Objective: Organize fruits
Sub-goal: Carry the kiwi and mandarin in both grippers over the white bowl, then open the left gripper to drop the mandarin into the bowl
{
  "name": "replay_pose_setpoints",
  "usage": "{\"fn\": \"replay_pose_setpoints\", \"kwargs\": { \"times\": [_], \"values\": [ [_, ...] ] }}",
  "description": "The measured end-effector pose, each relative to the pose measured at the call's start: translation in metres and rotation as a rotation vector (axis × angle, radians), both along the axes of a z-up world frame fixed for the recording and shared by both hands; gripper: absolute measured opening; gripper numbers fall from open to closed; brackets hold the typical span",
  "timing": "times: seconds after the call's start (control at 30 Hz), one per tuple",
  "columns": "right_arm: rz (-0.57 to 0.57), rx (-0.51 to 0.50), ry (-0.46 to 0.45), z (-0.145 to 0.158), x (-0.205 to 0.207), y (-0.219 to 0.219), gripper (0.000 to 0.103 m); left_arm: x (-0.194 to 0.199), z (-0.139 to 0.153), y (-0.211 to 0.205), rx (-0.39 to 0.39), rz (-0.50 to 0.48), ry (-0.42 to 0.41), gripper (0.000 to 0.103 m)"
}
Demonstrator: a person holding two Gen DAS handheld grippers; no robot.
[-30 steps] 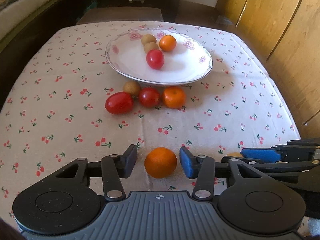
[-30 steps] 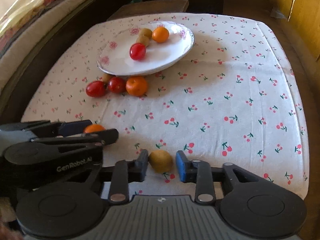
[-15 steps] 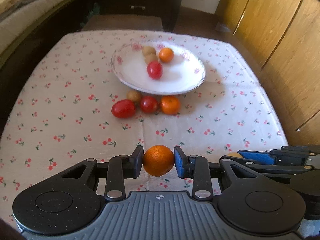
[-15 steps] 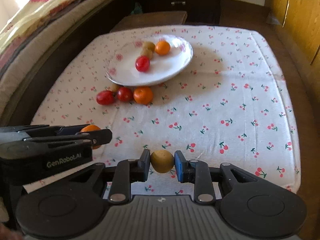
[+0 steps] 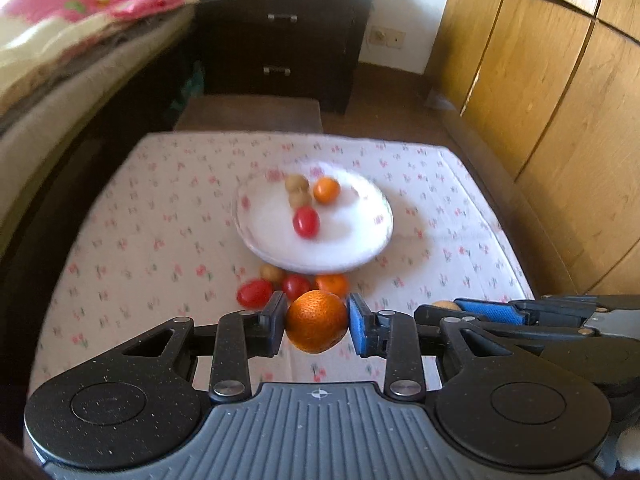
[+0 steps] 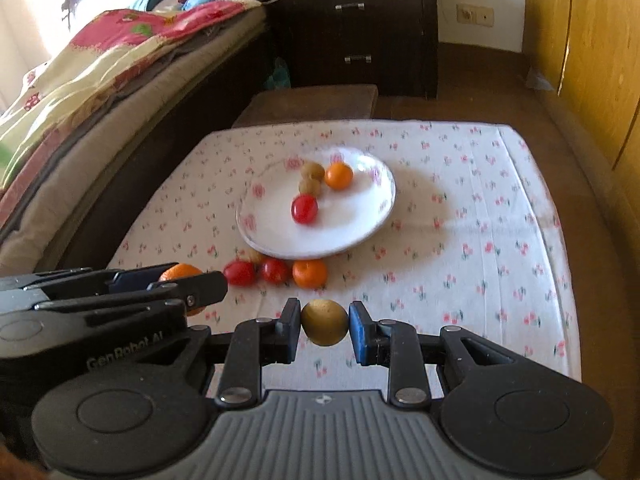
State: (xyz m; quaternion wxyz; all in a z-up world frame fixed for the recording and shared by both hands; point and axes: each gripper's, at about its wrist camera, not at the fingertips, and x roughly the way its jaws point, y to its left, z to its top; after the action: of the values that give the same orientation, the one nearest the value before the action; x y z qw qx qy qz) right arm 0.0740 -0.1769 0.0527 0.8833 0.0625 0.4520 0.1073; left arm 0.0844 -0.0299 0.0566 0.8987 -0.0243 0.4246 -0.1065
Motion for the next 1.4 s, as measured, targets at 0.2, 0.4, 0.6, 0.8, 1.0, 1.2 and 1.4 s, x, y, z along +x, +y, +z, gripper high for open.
{"fn": "replay_pose_setpoints", "kwargs": {
  "times": [0.2, 0.4, 0.6, 0.8, 1.0, 1.2, 1.4],
  "values": [
    [-0.008, 0.006, 0.000, -0.004, 0.032, -0.005, 0.028, 0.030, 0.001, -0.001, -0.046, 0.004, -0.013, 0.040],
    [-0.009, -0.015, 0.016, -0.014, 0.069, -0.003, 0.028, 0.061, -0.012, 0.005, -0.092, 0.028, -0.002, 0.039],
    [0.016, -0.044, 0.047, -0.034, 0.102, 0.006, 0.028, 0.090, -0.033, 0.013, -0.105, 0.054, 0.031, 0.039],
    [0.002, -0.063, 0.070, -0.049, 0.119, 0.004, 0.028, 0.107, -0.046, 0.008, -0.089, 0.066, 0.056, 0.039],
    [0.005, -0.072, 0.062, -0.053, 0.132, 0.009, 0.028, 0.117, -0.050, 0.012, -0.084, 0.085, 0.064, 0.039],
    [0.017, -0.080, 0.056, -0.056, 0.137, 0.016, 0.028, 0.121, -0.053, 0.018, -0.070, 0.102, 0.071, 0.039],
    [0.021, -0.089, 0.059, -0.059, 0.137, 0.016, 0.029, 0.121, -0.055, 0.016, -0.055, 0.097, 0.072, 0.040]
  ]
}}
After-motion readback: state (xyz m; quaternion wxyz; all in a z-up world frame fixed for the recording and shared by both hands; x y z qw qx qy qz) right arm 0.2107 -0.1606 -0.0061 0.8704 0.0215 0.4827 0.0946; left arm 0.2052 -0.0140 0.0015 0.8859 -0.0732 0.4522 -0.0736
